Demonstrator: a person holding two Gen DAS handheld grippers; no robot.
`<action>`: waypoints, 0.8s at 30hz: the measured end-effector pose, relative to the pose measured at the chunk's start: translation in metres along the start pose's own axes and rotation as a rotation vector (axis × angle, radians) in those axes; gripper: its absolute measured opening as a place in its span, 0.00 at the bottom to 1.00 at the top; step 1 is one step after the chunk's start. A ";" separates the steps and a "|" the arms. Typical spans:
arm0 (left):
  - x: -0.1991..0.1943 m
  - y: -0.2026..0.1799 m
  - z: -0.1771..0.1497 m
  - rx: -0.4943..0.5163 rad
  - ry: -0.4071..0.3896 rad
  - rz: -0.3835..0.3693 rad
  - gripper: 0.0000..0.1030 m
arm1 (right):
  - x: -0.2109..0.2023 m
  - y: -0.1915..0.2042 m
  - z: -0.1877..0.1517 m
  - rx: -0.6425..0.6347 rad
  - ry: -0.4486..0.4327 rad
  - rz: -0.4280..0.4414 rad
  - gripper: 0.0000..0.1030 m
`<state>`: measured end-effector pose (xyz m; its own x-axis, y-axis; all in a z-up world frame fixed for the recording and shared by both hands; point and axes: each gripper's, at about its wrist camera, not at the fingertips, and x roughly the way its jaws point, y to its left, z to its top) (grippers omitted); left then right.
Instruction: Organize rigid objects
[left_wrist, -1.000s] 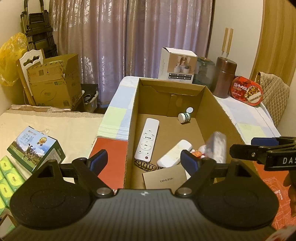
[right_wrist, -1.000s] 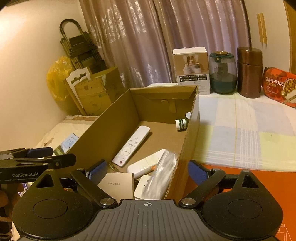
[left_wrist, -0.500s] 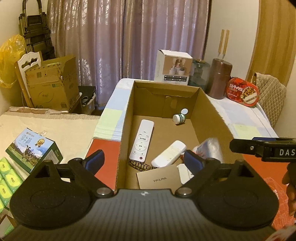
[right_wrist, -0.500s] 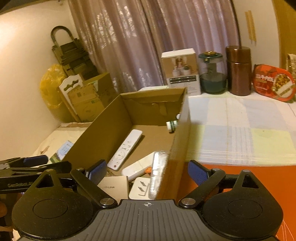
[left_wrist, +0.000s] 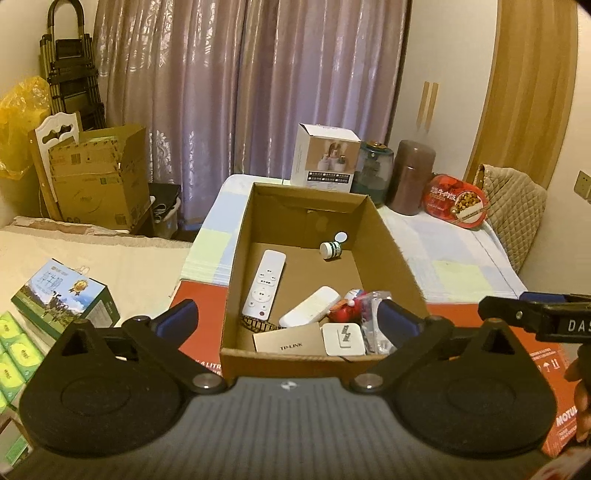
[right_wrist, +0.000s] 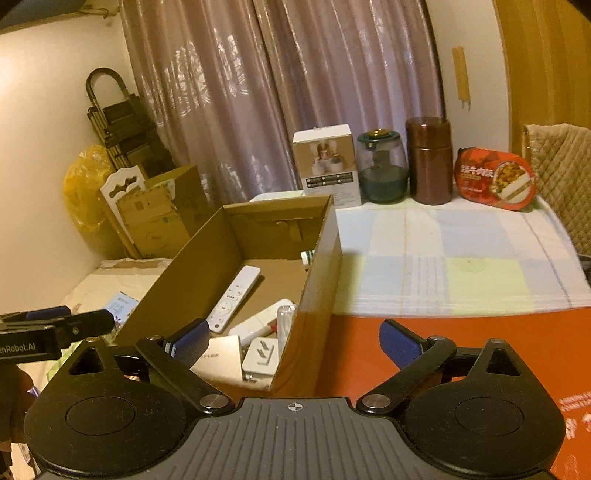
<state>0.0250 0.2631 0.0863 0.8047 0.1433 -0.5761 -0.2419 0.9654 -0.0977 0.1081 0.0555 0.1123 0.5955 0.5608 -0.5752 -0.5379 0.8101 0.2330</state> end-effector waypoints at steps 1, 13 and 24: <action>-0.005 -0.001 0.001 -0.002 0.004 -0.006 0.98 | -0.005 0.003 0.000 -0.007 0.006 -0.008 0.94; -0.055 -0.024 -0.014 0.008 0.044 -0.028 0.97 | -0.061 0.012 -0.016 -0.017 0.028 -0.075 0.94; -0.092 -0.037 -0.037 -0.041 0.057 -0.014 0.97 | -0.099 0.011 -0.044 -0.038 0.052 -0.107 0.94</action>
<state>-0.0604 0.2064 0.1129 0.7761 0.1158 -0.6199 -0.2534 0.9574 -0.1384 0.0164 0.0015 0.1372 0.6194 0.4613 -0.6352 -0.4957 0.8573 0.1392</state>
